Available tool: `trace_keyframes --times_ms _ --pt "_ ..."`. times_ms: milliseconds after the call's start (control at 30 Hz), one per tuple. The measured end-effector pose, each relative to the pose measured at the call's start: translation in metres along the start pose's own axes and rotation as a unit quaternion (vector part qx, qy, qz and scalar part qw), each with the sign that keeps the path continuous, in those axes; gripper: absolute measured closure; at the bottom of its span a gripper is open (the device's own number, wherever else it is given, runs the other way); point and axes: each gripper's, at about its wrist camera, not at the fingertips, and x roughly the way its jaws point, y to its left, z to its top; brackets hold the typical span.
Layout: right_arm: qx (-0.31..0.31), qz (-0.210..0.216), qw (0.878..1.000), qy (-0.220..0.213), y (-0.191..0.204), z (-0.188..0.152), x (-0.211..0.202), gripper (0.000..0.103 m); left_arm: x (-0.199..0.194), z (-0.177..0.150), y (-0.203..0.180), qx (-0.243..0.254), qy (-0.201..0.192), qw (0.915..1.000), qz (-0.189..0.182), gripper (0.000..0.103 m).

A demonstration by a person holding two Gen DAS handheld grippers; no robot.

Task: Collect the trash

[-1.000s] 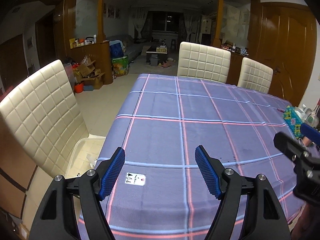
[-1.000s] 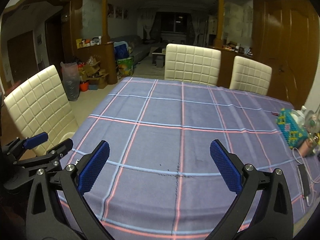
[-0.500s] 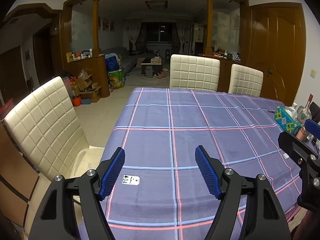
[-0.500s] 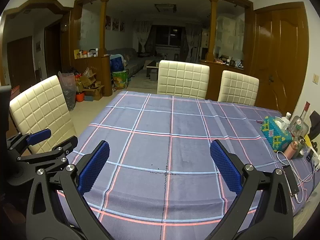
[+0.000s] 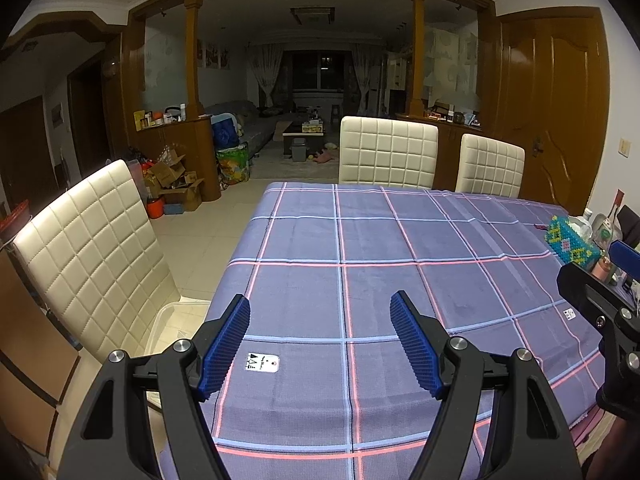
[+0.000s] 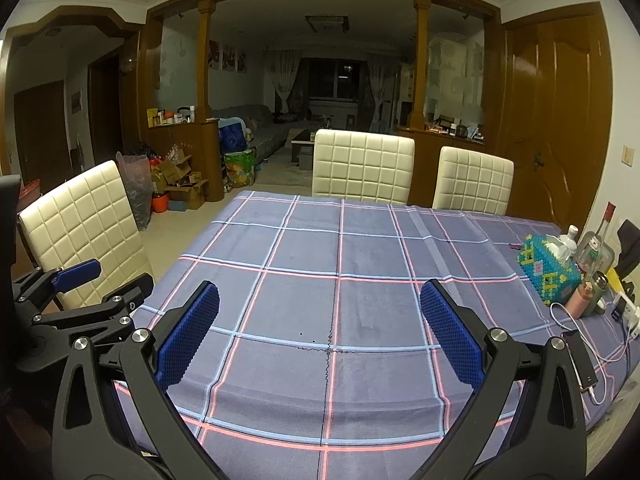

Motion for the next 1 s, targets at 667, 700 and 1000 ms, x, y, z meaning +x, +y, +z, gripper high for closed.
trace_keyframes --times_ms 667,700,1000 --pt "-0.001 0.004 1.0 0.001 -0.0003 0.0013 -0.0004 0.004 -0.0047 0.0001 -0.0042 0.003 -0.004 1.0 0.002 0.032" --pt "-0.001 0.004 1.0 0.001 0.0006 0.0018 -0.0006 0.004 -0.005 0.0003 -0.0042 0.002 -0.004 1.0 0.003 0.032" --pt "-0.002 0.003 1.0 -0.001 0.0016 0.0021 -0.0011 0.004 -0.0065 0.0028 -0.0016 0.004 -0.006 0.9999 0.007 0.032"
